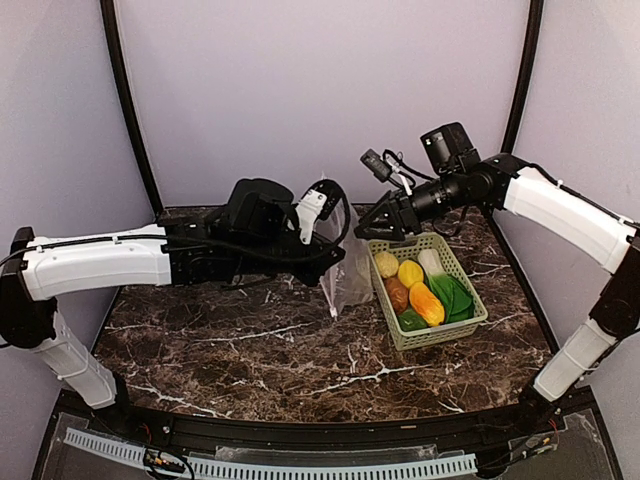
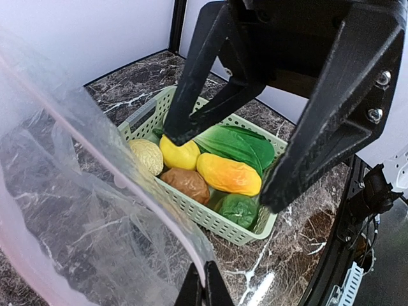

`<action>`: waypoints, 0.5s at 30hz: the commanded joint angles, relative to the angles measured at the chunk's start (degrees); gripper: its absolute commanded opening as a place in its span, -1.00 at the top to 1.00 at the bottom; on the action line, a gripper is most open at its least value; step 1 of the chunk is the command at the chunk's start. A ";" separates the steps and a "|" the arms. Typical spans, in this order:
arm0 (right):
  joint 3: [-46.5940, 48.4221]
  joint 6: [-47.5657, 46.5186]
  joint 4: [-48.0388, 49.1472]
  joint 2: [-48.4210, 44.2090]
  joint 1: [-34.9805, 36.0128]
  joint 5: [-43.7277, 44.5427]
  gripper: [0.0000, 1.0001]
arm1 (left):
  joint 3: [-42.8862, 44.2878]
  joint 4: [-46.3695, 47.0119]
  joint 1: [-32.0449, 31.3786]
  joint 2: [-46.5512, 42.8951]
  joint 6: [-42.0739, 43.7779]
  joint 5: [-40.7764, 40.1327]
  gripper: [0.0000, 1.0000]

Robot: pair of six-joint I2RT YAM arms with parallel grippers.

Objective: Place the food in the zip-top bag and seal the zipper
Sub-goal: Pass from the left arm to the right

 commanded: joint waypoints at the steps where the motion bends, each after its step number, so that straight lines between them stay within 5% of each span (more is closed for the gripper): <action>1: 1.17 7.67 2.89 0.05 0.30 3.34 -0.20 | -2.21 10.66 -1.62 1.73 -2.07 -5.00 0.98; 10: 1.79 11.59 2.66 -1.63 1.32 11.62 -0.47 | 1.22 14.77 -3.80 7.45 -1.75 -8.15 0.98; 15: 0.82 12.81 2.59 -1.61 1.36 15.88 -0.42 | 3.14 15.09 -4.17 9.66 -2.23 -9.18 0.98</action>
